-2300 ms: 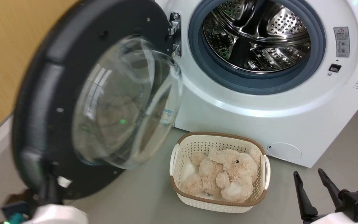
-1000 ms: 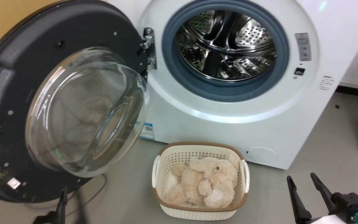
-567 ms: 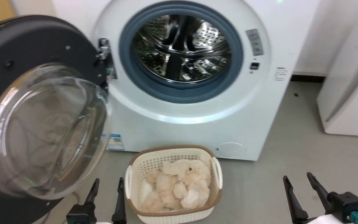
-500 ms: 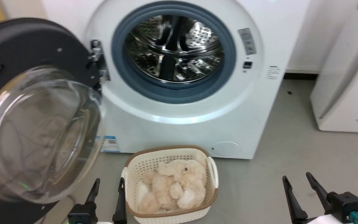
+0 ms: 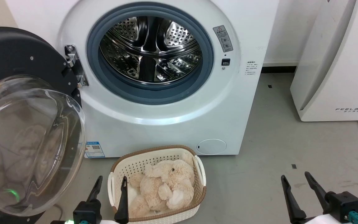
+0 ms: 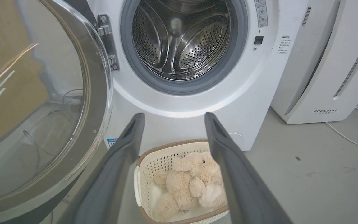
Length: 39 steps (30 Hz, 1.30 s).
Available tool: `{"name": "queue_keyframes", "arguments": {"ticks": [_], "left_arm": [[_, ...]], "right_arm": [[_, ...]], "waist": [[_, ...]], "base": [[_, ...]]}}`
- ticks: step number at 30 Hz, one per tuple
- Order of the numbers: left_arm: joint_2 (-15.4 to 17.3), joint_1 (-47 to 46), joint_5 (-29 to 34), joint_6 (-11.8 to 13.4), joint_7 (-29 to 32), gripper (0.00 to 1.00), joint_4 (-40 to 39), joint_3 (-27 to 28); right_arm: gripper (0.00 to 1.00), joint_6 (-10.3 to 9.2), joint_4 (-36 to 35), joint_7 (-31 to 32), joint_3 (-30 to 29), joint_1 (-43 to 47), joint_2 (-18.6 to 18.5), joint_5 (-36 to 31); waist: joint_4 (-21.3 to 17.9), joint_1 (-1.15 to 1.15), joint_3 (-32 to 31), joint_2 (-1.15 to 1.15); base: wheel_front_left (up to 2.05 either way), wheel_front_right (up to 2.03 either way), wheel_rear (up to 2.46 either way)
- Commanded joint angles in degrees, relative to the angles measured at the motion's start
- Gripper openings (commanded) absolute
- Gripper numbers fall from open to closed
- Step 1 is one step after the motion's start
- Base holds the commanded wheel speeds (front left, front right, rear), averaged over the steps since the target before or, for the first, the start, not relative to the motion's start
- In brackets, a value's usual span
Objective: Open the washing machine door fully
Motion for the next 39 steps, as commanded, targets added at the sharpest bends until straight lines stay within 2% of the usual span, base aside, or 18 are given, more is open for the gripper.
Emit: {"name": "queue_keyframes", "arguments": {"ticks": [1,39], "left_arm": [[0.1,-0.2,0.0,0.0,0.1,0.0,0.0,0.0],[-1.6,-1.1,3.0,-2.4,3.8,0.0,-2.4,3.3]], "right_arm": [[0.0,0.01,0.0,0.0,0.0,0.0,0.0,0.0],[0.0,0.0,-0.1,0.9,0.5,-1.8,0.0,-1.2]], "waist": [[0.0,0.0,0.0,0.0],[0.1,0.0,0.6,0.0]], "base": [[0.0,0.0,0.0],[0.0,0.0,0.0]]}}
